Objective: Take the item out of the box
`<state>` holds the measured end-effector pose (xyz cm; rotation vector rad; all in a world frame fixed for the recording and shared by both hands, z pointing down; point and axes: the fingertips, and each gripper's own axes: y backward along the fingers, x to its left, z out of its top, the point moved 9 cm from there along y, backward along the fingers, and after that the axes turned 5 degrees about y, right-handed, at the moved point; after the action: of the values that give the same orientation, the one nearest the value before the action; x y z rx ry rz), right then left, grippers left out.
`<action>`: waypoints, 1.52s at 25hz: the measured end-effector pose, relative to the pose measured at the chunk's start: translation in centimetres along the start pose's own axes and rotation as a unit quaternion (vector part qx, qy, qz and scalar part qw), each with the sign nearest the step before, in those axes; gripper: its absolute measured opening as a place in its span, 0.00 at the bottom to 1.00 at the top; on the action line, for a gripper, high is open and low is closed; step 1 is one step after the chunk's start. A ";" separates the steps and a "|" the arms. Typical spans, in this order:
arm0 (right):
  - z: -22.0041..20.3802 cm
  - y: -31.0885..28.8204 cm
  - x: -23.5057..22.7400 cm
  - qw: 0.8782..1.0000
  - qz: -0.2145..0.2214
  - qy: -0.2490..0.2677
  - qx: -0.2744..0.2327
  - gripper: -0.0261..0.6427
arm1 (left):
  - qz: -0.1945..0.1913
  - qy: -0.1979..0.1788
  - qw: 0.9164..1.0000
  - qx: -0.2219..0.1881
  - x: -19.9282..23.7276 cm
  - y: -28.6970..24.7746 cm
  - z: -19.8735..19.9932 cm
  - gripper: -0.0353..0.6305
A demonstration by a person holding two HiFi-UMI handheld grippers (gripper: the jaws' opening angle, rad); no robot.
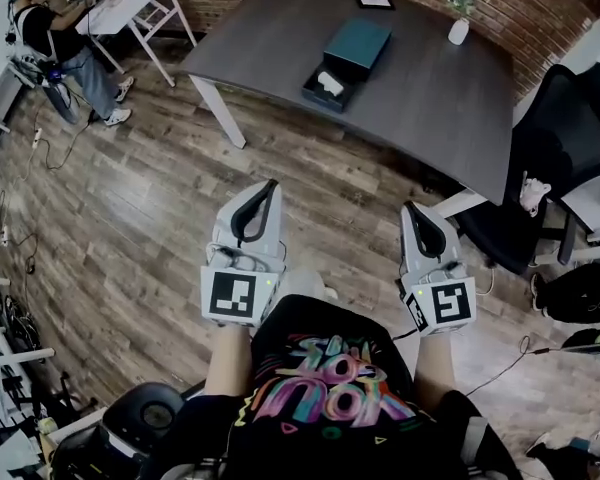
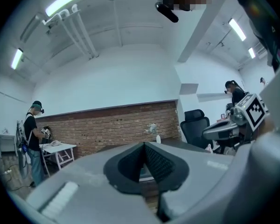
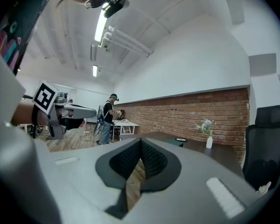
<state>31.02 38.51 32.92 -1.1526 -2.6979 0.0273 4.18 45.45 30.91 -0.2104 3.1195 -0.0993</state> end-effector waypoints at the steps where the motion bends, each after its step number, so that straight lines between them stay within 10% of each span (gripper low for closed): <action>1: -0.3 0.1 -0.1 1.000 0.001 -0.004 0.002 0.04 | 0.001 0.000 1.000 0.001 -0.1 0.0 -0.1 0.05; 38: 0.2 -28.3 -6.3 0.998 -0.033 -0.002 0.047 0.04 | -0.040 0.018 0.999 0.019 20.5 -23.5 -0.8 0.05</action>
<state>15.05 14.37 34.34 -1.0380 -2.7050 0.1444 -13.01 19.55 32.98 -0.3363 3.1423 -0.1660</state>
